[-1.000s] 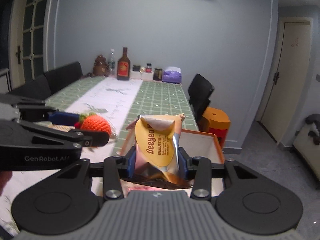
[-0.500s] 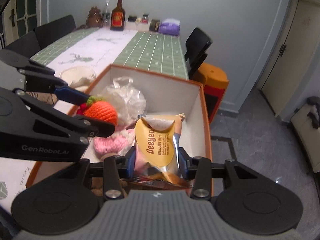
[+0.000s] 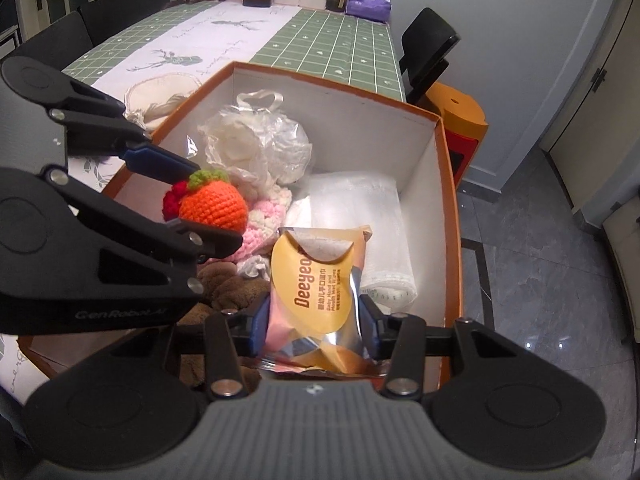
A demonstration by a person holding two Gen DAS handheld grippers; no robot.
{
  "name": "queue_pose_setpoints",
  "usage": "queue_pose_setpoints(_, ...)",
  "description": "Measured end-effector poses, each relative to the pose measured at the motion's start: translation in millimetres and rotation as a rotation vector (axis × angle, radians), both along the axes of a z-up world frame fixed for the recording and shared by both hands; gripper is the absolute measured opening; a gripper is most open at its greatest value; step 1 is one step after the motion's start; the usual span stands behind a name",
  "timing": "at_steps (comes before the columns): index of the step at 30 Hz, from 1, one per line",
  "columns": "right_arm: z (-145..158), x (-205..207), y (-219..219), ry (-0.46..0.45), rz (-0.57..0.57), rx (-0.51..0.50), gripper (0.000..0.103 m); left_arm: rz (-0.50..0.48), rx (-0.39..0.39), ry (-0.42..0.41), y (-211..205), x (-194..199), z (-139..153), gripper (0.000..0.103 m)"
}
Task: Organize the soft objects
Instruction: 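Carry the strawberry and snack bag with both tools into the box and open, then grasp the yellow cloth with the left tool while the right tool grasps the beige pad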
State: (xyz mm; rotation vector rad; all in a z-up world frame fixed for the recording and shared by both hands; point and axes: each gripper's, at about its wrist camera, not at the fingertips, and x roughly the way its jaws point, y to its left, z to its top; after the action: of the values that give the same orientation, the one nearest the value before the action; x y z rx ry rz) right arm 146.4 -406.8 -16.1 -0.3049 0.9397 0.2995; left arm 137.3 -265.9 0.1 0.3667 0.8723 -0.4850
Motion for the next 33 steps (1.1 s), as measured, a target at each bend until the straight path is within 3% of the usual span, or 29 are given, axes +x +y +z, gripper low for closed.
queue_pose_setpoints(7, -1, 1, 0, 0.014, -0.009, -0.022, 0.046, 0.007, 0.006, 0.015, 2, 0, -4, 0.057)
queue_pose_setpoints(9, 2, -1, 0, 0.002, -0.007, -0.028, 0.049, 0.009, -0.004, 0.006, 4, -1, -1, 0.059)
queue_pose_setpoints(11, 6, -4, 0, -0.014, -0.006, -0.033, 0.060, 0.010, -0.013, 0.000, 6, -2, 1, 0.060)
queue_pose_setpoints(13, 11, -7, 1, -0.029, -0.006, -0.035, 0.063, 0.007, -0.022, -0.013, 8, -6, 5, 0.062)
queue_pose_setpoints(18, 20, -14, 4, -0.063, -0.008, -0.048, 0.065, 0.010, -0.053, -0.062, 15, -15, 18, 0.068)
queue_pose_setpoints(28, 47, -43, 23, -0.224, -0.032, -0.010, 0.080, 0.041, -0.220, -0.154, 56, -45, 45, 0.068)
queue_pose_setpoints(33, 58, -54, 41, -0.304, -0.032, 0.024, 0.080, 0.085, -0.318, -0.193, 88, -59, 54, 0.068)
